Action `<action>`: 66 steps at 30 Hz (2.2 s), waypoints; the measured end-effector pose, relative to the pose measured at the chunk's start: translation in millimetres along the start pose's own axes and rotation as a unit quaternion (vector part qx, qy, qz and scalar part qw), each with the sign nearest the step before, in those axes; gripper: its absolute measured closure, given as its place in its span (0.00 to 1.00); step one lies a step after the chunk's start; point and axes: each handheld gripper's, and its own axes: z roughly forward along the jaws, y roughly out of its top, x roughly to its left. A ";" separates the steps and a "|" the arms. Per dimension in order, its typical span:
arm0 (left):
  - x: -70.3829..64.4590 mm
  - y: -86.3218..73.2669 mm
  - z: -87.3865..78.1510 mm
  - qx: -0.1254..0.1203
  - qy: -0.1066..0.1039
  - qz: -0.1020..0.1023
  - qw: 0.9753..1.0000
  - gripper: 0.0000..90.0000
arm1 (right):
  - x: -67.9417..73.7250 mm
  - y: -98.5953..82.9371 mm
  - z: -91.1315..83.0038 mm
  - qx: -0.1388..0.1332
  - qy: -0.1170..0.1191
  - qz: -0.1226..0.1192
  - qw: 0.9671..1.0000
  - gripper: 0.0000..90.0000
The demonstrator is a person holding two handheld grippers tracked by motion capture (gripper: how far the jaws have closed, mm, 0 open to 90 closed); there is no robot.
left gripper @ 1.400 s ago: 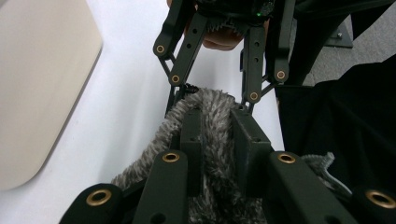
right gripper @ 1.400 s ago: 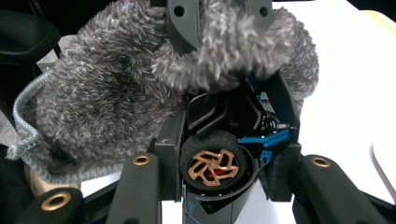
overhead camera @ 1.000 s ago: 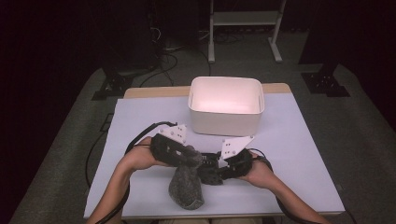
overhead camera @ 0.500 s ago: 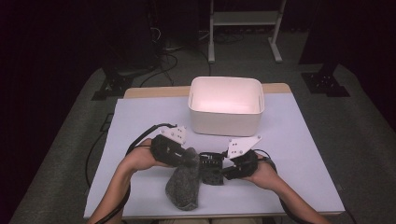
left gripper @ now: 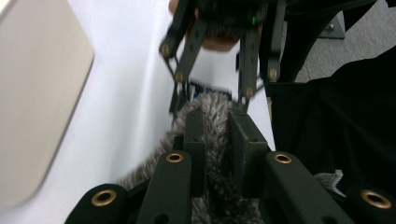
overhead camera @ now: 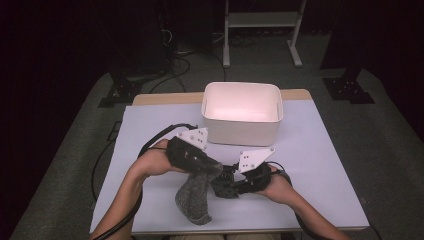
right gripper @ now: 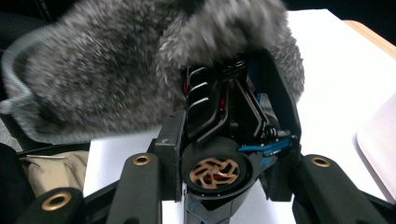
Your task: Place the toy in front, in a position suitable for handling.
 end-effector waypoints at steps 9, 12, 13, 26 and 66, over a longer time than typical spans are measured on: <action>7.2 15.6 21.4 0.019 -0.013 0.005 1.000 0.88 | -0.4 -1.7 1.3 -0.006 -0.002 0.002 1.000 0.63; 6.4 19.6 26.9 0.031 -0.008 0.010 0.999 0.88 | -2.6 -4.2 -1.0 -0.008 -0.001 0.012 1.000 0.63; 5.6 21.3 27.6 0.035 -0.005 0.016 0.999 0.88 | -2.9 -4.7 -1.7 -0.008 -0.003 0.014 1.000 0.63; -8.3 23.7 22.1 0.077 0.050 0.032 0.995 0.77 | -3.9 -6.3 -5.2 -0.007 -0.004 0.017 1.000 0.63; 4.2 5.9 25.7 -0.009 0.010 -0.012 1.000 0.92 | -6.9 -17.0 -22.5 -0.006 -0.004 0.029 1.000 0.63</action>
